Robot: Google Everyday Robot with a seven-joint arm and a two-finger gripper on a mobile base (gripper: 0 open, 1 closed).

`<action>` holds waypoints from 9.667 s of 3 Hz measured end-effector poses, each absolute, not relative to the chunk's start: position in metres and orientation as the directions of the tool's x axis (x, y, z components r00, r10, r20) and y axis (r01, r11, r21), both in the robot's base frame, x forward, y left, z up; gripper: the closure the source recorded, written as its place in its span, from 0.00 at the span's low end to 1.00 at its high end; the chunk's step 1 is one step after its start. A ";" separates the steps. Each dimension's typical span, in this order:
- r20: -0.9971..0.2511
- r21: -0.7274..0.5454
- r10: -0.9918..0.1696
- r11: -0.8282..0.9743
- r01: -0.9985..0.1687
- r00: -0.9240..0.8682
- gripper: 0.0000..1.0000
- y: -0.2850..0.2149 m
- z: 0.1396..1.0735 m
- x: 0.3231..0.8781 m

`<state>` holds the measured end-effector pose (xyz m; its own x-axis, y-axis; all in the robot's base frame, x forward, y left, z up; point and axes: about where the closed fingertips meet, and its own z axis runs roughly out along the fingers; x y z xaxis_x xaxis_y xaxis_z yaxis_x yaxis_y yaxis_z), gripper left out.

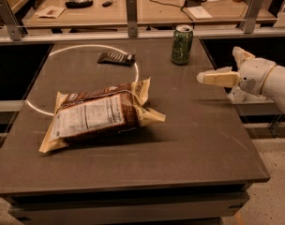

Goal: Knock green can over

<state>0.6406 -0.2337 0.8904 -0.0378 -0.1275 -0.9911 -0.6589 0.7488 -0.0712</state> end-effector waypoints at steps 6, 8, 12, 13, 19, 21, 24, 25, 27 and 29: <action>-0.972 -0.124 -0.226 0.734 -0.668 -0.068 0.00 -0.159 0.875 0.764; -0.974 -0.099 -0.214 0.681 -0.725 -0.069 0.19 -0.128 0.866 0.779; -0.985 -0.080 -0.173 0.568 -0.819 -0.024 1.00 -0.155 0.909 0.720; -0.989 -0.076 -0.148 0.464 -0.882 0.007 1.00 -0.147 0.911 0.684; -0.612 -0.789 -0.140 0.045 -0.612 0.778 1.00 -0.116 0.960 0.629; -0.268 -0.923 -0.327 -0.183 -0.339 0.906 1.00 -0.107 0.959 0.608; 0.326 -0.907 -0.094 -0.313 0.283 0.941 1.00 -0.103 0.970 0.608; 0.396 -0.879 -0.067 -0.317 0.357 0.916 1.00 -0.100 0.970 0.608; 0.489 -0.828 -0.080 -0.354 0.434 0.868 1.00 -0.099 0.970 0.605; 0.840 -0.439 -0.011 -0.599 0.670 0.542 1.00 -0.096 0.967 0.569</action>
Offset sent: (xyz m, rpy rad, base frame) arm 0.0683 0.0321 -0.0192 -0.0981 0.0236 -0.0943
